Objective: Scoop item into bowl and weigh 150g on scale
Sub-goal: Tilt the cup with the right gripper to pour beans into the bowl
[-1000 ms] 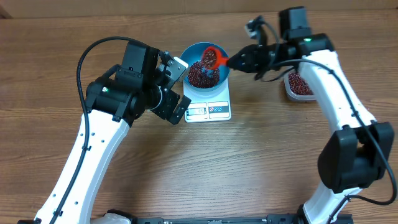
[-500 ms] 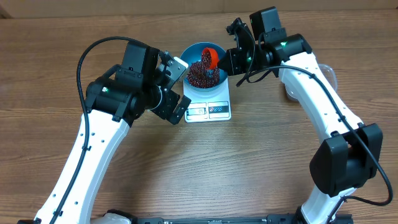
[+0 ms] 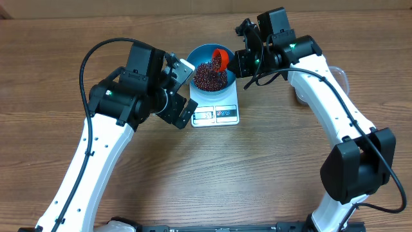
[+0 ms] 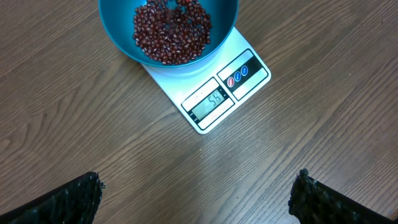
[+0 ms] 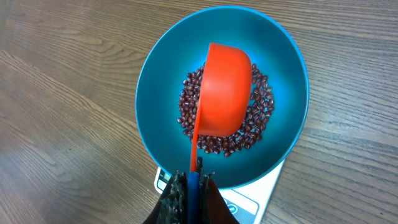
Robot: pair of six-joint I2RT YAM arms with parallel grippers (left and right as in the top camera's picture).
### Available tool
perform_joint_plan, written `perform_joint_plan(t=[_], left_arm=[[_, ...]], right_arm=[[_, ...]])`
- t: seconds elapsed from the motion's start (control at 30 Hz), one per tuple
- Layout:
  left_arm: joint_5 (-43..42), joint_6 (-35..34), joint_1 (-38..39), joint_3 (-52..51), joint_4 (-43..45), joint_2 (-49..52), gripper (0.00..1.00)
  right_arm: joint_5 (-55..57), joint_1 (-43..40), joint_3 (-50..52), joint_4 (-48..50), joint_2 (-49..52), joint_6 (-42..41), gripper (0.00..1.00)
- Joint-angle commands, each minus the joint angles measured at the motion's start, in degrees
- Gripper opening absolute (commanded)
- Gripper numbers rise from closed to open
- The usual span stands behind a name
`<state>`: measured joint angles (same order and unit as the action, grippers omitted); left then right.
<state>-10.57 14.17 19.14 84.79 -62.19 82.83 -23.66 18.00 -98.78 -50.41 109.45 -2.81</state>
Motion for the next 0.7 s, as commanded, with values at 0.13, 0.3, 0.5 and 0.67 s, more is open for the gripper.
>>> perform_joint_plan(t=[0.13, 0.3, 0.5, 0.67], left_arm=[[-0.85, 1.49, 0.39, 0.85, 0.02, -0.46, 1.0], [-0.85, 1.49, 0.39, 0.85, 0.02, -0.44, 1.0], [-0.85, 1.49, 0.39, 0.85, 0.02, -0.46, 1.0], [-0.85, 1.49, 0.39, 0.85, 0.02, -0.46, 1.0]], right_arm=[[0.28, 0.04, -1.86, 0.24, -2.47, -0.2, 0.04], [0.28, 0.04, -1.86, 0.24, -2.47, -0.2, 0.04], [0.28, 0.04, -1.86, 0.24, -2.47, -0.2, 0.04], [0.15, 0.04, -1.86, 0.17, -2.47, 0.2, 0.04]])
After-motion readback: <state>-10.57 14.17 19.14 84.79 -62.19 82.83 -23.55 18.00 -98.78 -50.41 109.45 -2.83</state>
